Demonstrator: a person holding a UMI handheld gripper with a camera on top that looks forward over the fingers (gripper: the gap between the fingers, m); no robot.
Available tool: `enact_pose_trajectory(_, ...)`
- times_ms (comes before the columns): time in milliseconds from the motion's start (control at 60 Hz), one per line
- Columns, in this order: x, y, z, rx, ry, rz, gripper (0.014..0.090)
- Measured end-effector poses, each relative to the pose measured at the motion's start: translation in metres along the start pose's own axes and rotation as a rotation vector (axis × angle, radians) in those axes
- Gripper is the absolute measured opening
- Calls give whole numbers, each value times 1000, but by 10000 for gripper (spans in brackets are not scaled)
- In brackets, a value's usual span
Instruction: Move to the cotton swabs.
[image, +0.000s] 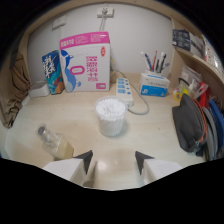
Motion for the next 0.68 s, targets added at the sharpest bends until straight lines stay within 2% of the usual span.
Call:
enact_pose_trajectory(233,-2,-27,29,18,-16,-3,869)
enact_pose_trajectory(683,-7,-30,32,16,-9,1,869)
